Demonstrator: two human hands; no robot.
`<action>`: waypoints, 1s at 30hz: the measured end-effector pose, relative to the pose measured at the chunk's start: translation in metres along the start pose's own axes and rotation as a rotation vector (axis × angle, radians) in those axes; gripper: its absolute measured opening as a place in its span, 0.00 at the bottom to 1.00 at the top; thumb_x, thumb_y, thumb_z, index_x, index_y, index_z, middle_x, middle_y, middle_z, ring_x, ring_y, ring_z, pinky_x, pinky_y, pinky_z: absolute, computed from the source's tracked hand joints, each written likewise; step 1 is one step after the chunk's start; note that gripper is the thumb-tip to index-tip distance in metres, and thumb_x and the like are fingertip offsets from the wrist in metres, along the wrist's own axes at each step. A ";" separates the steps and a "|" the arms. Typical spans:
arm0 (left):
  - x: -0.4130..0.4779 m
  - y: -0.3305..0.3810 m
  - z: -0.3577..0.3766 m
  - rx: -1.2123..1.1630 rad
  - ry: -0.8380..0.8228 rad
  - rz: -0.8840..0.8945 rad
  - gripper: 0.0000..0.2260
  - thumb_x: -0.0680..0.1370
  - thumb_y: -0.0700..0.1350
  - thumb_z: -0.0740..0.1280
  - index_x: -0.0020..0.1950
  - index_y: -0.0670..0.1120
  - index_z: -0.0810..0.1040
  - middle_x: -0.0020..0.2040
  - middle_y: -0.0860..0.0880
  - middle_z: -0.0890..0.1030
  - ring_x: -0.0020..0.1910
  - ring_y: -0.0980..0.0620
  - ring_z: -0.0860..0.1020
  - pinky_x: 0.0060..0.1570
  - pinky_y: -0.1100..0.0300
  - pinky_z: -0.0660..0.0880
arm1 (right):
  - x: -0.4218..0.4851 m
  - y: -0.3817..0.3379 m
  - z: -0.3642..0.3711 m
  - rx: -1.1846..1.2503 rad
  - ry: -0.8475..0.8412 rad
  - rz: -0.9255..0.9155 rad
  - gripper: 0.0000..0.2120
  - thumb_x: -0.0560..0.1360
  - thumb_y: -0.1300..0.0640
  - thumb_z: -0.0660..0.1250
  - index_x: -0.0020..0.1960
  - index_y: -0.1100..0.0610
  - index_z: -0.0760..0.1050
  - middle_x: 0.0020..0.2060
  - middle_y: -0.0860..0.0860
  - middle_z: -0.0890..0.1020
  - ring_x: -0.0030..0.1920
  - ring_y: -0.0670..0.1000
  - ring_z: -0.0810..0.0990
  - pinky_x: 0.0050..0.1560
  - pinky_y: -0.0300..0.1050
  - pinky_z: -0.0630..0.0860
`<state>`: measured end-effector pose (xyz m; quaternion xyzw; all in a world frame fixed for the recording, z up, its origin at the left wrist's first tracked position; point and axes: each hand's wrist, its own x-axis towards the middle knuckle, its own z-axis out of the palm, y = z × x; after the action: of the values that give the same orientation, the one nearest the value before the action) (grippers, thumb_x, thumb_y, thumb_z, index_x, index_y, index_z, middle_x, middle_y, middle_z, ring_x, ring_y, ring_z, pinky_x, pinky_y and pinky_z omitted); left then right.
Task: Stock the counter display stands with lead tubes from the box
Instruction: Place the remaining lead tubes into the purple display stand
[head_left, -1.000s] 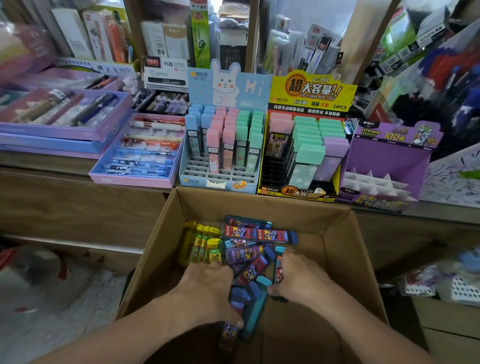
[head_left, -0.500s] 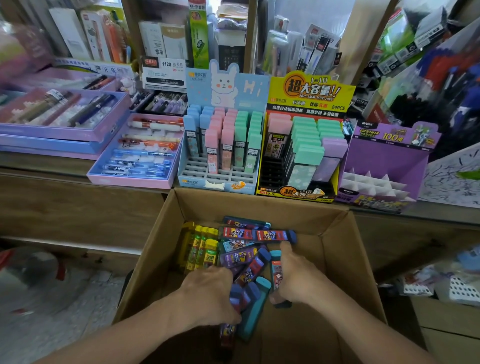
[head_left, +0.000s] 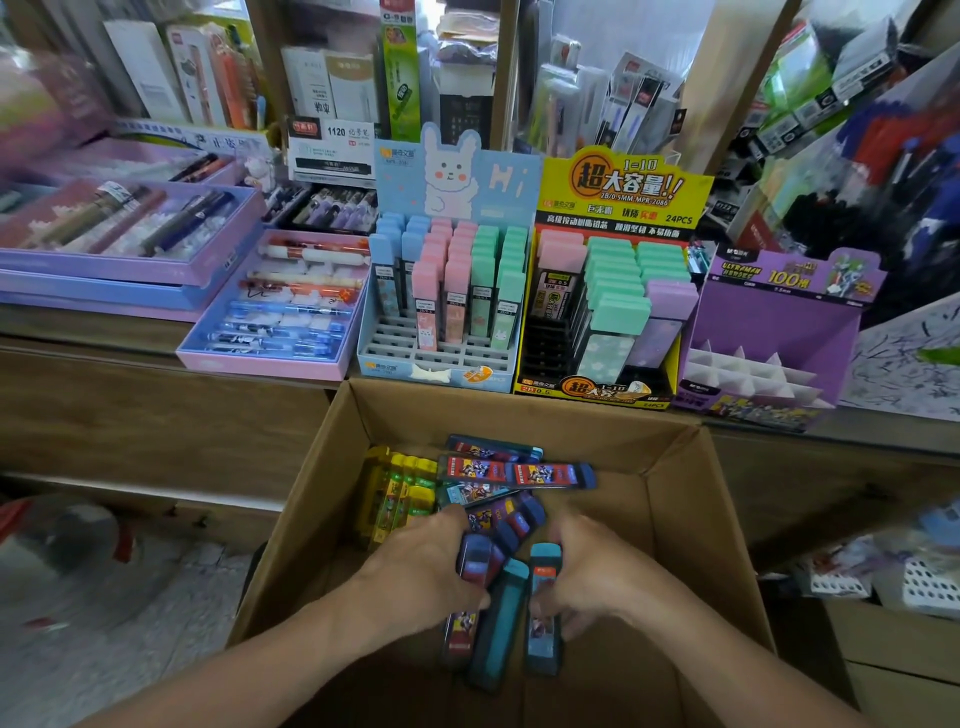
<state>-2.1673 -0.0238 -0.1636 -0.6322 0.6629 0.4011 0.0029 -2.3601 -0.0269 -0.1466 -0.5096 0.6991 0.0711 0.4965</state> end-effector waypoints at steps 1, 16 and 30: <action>0.001 0.000 0.001 0.005 0.024 0.012 0.25 0.69 0.54 0.80 0.59 0.60 0.71 0.50 0.58 0.73 0.48 0.58 0.76 0.40 0.66 0.75 | 0.001 0.000 0.001 0.023 -0.014 -0.010 0.30 0.72 0.67 0.77 0.66 0.49 0.67 0.57 0.53 0.80 0.48 0.53 0.87 0.43 0.47 0.87; 0.005 0.000 0.007 0.048 0.096 0.026 0.24 0.68 0.56 0.79 0.60 0.60 0.75 0.54 0.58 0.77 0.55 0.56 0.76 0.56 0.58 0.78 | 0.004 -0.004 0.017 0.015 -0.030 -0.069 0.28 0.70 0.65 0.80 0.65 0.51 0.72 0.57 0.54 0.80 0.46 0.52 0.87 0.43 0.47 0.87; 0.005 0.001 0.011 0.150 0.086 0.026 0.20 0.70 0.57 0.77 0.59 0.56 0.77 0.52 0.56 0.78 0.53 0.55 0.78 0.53 0.59 0.78 | -0.002 -0.011 0.032 -0.320 0.064 -0.124 0.38 0.62 0.46 0.85 0.65 0.49 0.70 0.57 0.45 0.77 0.57 0.50 0.78 0.57 0.49 0.79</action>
<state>-2.1743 -0.0219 -0.1729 -0.6381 0.6989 0.3226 0.0166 -2.3314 -0.0116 -0.1563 -0.6263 0.6615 0.1347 0.3899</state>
